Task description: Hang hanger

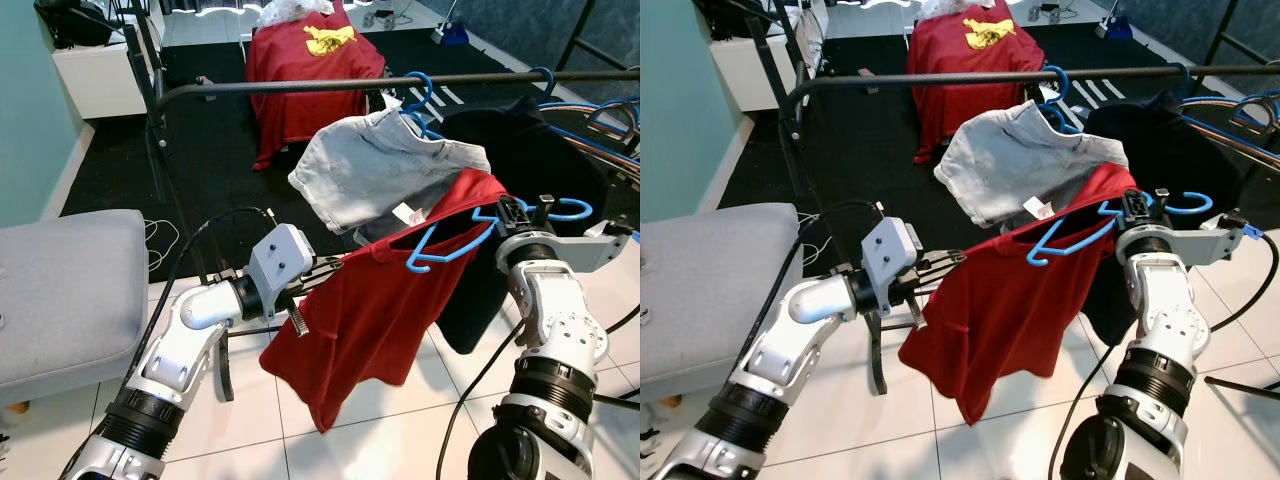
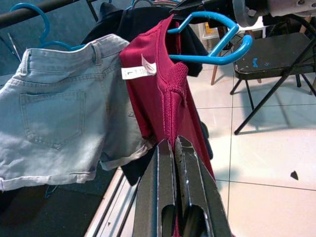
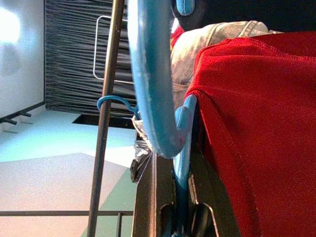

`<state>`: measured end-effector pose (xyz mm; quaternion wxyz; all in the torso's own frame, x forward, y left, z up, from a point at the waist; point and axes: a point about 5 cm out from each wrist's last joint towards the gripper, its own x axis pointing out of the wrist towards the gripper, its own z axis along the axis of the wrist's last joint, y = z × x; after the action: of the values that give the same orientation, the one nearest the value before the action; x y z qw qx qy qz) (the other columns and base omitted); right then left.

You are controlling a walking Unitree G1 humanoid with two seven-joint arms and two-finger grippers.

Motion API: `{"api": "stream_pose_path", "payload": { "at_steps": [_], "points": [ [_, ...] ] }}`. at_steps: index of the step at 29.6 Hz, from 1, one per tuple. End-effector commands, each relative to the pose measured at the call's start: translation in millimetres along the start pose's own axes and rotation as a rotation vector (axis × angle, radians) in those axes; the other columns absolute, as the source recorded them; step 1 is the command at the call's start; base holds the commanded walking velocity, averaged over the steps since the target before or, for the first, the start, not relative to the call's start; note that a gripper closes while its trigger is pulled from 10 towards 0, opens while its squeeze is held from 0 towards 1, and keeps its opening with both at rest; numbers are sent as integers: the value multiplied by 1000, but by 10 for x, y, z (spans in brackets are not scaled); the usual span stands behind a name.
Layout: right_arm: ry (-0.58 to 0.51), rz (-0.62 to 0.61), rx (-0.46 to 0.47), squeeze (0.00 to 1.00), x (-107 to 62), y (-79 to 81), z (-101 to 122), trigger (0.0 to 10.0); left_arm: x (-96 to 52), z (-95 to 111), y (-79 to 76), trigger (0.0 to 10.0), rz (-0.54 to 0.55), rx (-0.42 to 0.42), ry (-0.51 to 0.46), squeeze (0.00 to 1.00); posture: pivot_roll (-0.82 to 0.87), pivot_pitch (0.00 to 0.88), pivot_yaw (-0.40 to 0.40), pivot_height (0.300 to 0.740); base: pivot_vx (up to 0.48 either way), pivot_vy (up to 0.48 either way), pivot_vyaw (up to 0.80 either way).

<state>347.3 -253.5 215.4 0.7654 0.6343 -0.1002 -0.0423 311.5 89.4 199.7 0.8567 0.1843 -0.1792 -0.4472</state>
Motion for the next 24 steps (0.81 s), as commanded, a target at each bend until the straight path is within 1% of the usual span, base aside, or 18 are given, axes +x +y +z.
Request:
{"api": "stream_pose_path", "payload": {
  "at_steps": [1, 4, 7, 9, 10, 15, 20, 24],
  "points": [
    [-79, -25, 9, 0, -18, -40, 164, 10000, -25, 65, -2, 10000, -3, -1, -34, 0, -66, 160, -19, 740, 0, 0, 0],
    [-142, -48, 11, 0, -20, -66, 295, 10000, -70, 100, -32, 10000, -17, -4, -53, 0, -63, 157, -21, 740, 0, 0, 0],
    [-157, -58, 1, 0, -24, -75, 318, 10000, -80, 125, -37, 10000, -22, -7, -64, 0, -63, 157, -21, 740, 0, 0, 0],
    [-182, -68, 11, 0, -21, -95, 351, 10000, -92, 142, -84, 10000, -48, -9, -70, 0, -59, 153, -21, 740, 0, 0, 0],
    [-182, -68, 11, 0, -21, -95, 351, 10000, -92, 142, -84, 10000, -48, -9, -70, 0, -59, 153, -21, 740, 0, 0, 0],
    [-216, -96, 43, 0, 14, -125, 332, 10000, -62, 162, -209, 10000, -91, -15, -81, 0, -57, 144, -20, 740, 0, 0, 0],
    [-225, -99, 79, 0, 32, -117, 312, 10000, -52, 177, -236, 10000, -106, -11, -86, 0, -57, 143, -20, 740, 0, 0, 0],
    [-224, -99, 79, 0, 50, -101, 292, 10000, -47, 185, -255, 10000, -120, -5, -85, 0, -58, 144, -19, 740, 0, 0, 0]
  ]
}}
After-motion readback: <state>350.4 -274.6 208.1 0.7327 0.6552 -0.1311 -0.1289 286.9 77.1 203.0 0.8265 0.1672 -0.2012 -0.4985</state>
